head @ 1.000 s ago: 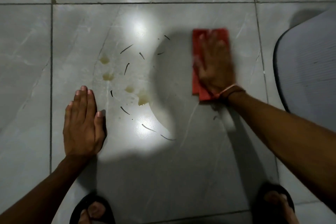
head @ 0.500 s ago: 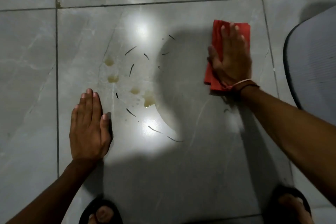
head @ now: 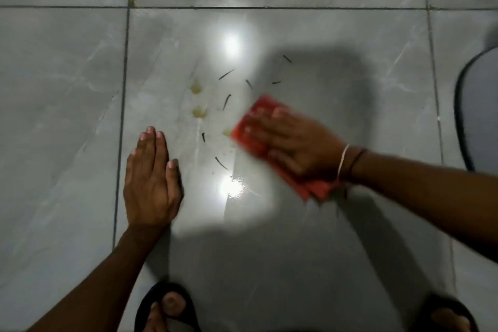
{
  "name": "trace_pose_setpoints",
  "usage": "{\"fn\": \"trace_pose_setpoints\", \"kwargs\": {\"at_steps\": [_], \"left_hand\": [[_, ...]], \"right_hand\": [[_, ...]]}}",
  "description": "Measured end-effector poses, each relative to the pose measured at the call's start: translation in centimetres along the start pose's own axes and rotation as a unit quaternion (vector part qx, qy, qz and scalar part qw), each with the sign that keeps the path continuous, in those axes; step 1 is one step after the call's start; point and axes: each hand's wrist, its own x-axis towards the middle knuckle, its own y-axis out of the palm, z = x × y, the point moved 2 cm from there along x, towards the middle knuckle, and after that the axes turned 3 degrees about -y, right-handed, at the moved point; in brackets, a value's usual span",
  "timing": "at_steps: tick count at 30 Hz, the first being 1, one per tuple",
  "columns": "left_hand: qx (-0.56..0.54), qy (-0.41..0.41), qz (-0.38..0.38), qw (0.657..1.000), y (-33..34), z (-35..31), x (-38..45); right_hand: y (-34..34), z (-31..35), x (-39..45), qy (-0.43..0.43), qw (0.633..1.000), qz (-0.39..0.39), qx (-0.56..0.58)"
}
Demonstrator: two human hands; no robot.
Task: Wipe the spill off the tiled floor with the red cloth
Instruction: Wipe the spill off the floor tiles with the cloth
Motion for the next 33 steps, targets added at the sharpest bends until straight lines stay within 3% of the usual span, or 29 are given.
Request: {"fn": "trace_pose_setpoints", "kwargs": {"at_steps": [3, 5, 9, 11, 13, 15, 17, 19, 22, 24, 26, 28, 30, 33], "left_hand": [[0.015, -0.01, -0.008, 1.0, 0.1, 0.1, 0.1], [0.016, -0.007, -0.01, 1.0, 0.2, 0.2, 0.2], [0.014, 0.0, -0.009, 1.0, 0.2, 0.3, 0.3], [0.008, 0.004, -0.006, 1.0, 0.1, 0.2, 0.3], [-0.001, 0.001, -0.003, 1.0, 0.0, 0.2, 0.3], [-0.002, -0.002, -0.003, 1.0, 0.1, 0.3, 0.2], [-0.007, -0.003, 0.004, 1.0, 0.1, 0.3, 0.2], [-0.007, -0.003, 0.008, 1.0, 0.0, 0.2, 0.3], [-0.01, 0.002, 0.003, 1.0, -0.2, 0.1, 0.3], [-0.013, -0.001, -0.002, 1.0, -0.2, 0.1, 0.2], [-0.014, 0.001, -0.001, 1.0, -0.1, 0.2, 0.3], [-0.004, 0.003, 0.009, 1.0, 0.0, 0.4, 0.3], [0.001, 0.001, 0.015, 1.0, -0.1, 0.3, 0.3], [0.0, 0.003, 0.012, 1.0, -0.2, 0.1, 0.3]], "right_hand": [[-2.3, -9.5, 4.4, 0.224, 0.973, -0.038, -0.049], [-2.4, -11.8, 6.2, 0.328, 0.942, -0.047, -0.045], [-1.7, -7.3, 6.9, 0.349, 0.934, -0.068, -0.035], [-0.6, -0.4, 6.1, 0.279, 0.959, -0.058, -0.009], [1.0, 8.8, 4.2, 0.1, 0.994, -0.003, 0.052], [1.8, 14.5, 1.5, -0.083, 0.989, 0.063, 0.107], [2.0, 14.1, 0.4, -0.192, 0.97, 0.097, 0.114], [1.7, 10.8, 1.3, -0.218, 0.966, 0.098, 0.097], [-0.1, 1.9, 4.5, -0.102, 0.992, 0.065, 0.018], [-1.9, -5.2, 6.4, 0.076, 0.996, 0.021, -0.031], [-3.1, -9.2, 7.3, 0.302, 0.952, -0.027, -0.042], [-2.3, -7.5, 8.0, 0.406, 0.911, -0.053, -0.041], [-0.9, -2.2, 7.1, 0.388, 0.919, -0.064, -0.024], [1.0, 10.0, 1.5, 0.209, 0.977, 0.0, 0.035]]}}
